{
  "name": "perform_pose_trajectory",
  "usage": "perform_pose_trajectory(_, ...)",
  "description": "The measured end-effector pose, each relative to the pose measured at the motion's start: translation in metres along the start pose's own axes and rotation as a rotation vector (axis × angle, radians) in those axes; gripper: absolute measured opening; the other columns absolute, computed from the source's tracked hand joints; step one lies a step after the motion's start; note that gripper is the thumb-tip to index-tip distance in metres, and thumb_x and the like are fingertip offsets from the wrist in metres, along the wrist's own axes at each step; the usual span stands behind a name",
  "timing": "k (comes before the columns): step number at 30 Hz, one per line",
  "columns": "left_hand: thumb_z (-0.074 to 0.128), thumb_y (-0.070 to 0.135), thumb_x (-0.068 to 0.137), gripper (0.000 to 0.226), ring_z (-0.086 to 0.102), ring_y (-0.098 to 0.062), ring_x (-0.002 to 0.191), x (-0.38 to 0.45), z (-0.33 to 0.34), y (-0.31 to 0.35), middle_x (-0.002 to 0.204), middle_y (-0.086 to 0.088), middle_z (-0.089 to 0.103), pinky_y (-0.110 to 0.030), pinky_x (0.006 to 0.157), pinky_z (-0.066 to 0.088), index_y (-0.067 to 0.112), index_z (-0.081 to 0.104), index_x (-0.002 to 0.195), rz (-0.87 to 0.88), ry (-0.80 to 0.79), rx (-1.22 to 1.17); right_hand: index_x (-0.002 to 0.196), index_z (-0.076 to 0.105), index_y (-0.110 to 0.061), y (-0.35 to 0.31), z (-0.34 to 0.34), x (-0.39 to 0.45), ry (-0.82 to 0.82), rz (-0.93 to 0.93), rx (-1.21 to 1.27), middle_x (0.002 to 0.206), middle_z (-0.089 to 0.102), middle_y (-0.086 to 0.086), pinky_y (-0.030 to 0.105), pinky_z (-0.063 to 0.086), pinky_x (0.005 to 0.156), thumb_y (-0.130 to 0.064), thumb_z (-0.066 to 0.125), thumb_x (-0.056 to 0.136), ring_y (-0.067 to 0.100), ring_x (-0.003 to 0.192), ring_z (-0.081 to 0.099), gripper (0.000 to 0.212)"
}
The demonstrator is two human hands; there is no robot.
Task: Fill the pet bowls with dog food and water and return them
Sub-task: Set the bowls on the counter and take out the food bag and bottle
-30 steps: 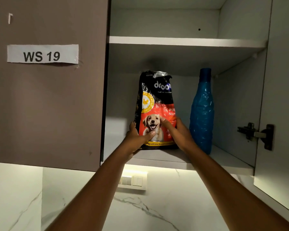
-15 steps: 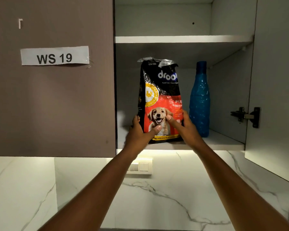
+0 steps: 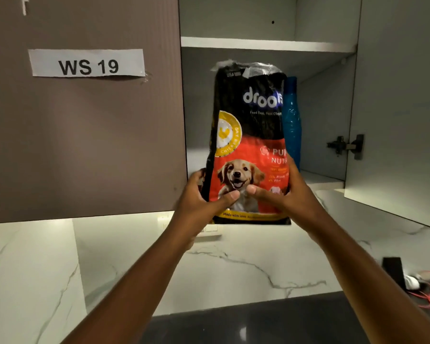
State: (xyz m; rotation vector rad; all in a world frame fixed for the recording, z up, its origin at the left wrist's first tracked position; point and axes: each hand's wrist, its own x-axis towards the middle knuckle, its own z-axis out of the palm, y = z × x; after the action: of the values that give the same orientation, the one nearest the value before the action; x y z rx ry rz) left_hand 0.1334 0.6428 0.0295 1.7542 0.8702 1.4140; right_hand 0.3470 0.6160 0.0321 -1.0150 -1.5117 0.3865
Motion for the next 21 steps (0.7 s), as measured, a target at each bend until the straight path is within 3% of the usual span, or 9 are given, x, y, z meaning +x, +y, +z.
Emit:
perform_pose_trajectory(2, 0.087, 0.039, 0.069, 0.074, 0.071, -0.010, 0.102, -0.021, -0.006, -0.015, 0.116, 0.009, 0.071, -0.039, 0.085, 0.062, 0.035, 0.050, 0.133, -0.035, -0.062, -0.010, 0.151, 0.030, -0.040, -0.002, 0.005, -0.024, -0.004, 0.073, -0.013, 0.135, 0.062, -0.011, 0.036, 0.061, 0.088, -0.054, 0.090, 0.051, 0.013, 0.114, 0.068, 0.117)
perform_pose_trajectory(5, 0.088, 0.033, 0.069, 0.078, 0.071, -0.006, 0.094, -0.057, -0.013, -0.047, 0.112, 0.013, 0.067, -0.029, 0.072, 0.063, 0.042, 0.043, 0.133, -0.081, -0.128, 0.011, 0.145, 0.034, -0.038, 0.012, 0.017, -0.069, -0.031, 0.112, -0.029, 0.131, 0.062, -0.011, 0.032, 0.063, 0.083, -0.038, 0.098, 0.053, 0.010, 0.108, 0.071, 0.112)
perform_pose_trajectory(7, 0.091, 0.033, 0.066, 0.090, 0.068, -0.004, 0.098, -0.079, -0.017, -0.072, 0.112, 0.019, 0.062, -0.031, 0.076, 0.062, 0.049, 0.034, 0.134, -0.107, -0.167, 0.065, 0.143, 0.035, -0.038, 0.027, 0.029, -0.099, -0.047, 0.140, -0.059, 0.129, 0.062, -0.012, 0.029, 0.063, 0.080, -0.033, 0.098, 0.051, 0.003, 0.107, 0.070, 0.112)
perform_pose_trajectory(11, 0.096, 0.034, 0.056, 0.105, 0.068, -0.001, 0.104, -0.112, -0.029, -0.120, 0.117, 0.016, 0.065, -0.037, 0.092, 0.059, 0.038, 0.032, 0.139, -0.180, -0.317, 0.144, 0.140, 0.036, -0.043, 0.058, 0.051, -0.148, -0.083, 0.202, -0.124, 0.126, 0.063, -0.016, 0.029, 0.063, 0.082, -0.052, 0.100, 0.039, 0.005, 0.107, 0.070, 0.120)
perform_pose_trajectory(13, 0.094, 0.036, 0.056, 0.108, 0.067, -0.004, 0.109, -0.128, -0.033, -0.142, 0.122, 0.011, 0.064, -0.036, 0.092, 0.059, 0.027, 0.030, 0.143, -0.228, -0.387, 0.173, 0.138, 0.035, -0.045, 0.074, 0.064, -0.170, -0.118, 0.248, -0.135, 0.125, 0.062, -0.019, 0.022, 0.061, 0.081, -0.058, 0.096, 0.035, -0.003, 0.107, 0.067, 0.120)
perform_pose_trajectory(16, 0.092, 0.033, 0.062, 0.110, 0.066, -0.007, 0.110, -0.153, -0.034, -0.170, 0.123, 0.011, 0.062, -0.031, 0.092, 0.059, 0.026, 0.020, 0.145, -0.288, -0.436, 0.243, 0.137, 0.032, -0.049, 0.101, 0.082, -0.198, -0.171, 0.321, -0.145, 0.126, 0.059, -0.021, 0.010, 0.054, 0.078, -0.057, 0.095, 0.035, -0.008, 0.109, 0.063, 0.121)
perform_pose_trajectory(19, 0.089, 0.028, 0.070, 0.110, 0.065, -0.009, 0.109, -0.179, -0.028, -0.201, 0.120, 0.013, 0.060, -0.027, 0.093, 0.055, 0.029, 0.011, 0.147, -0.372, -0.427, 0.254, 0.134, 0.024, -0.060, 0.131, 0.097, -0.222, -0.227, 0.382, -0.172, 0.129, 0.056, -0.019, 0.016, 0.051, 0.084, -0.052, 0.099, 0.039, 0.006, 0.115, 0.060, 0.121)
perform_pose_trajectory(21, 0.089, 0.027, 0.070, 0.112, 0.064, -0.013, 0.113, -0.196, -0.022, -0.225, 0.121, 0.011, 0.057, -0.030, 0.096, 0.054, 0.028, 0.008, 0.148, -0.415, -0.416, 0.266, 0.130, 0.019, -0.070, 0.153, 0.108, -0.238, -0.254, 0.397, -0.203, 0.131, 0.057, -0.013, 0.028, 0.056, 0.091, -0.050, 0.099, 0.041, 0.013, 0.118, 0.060, 0.121)
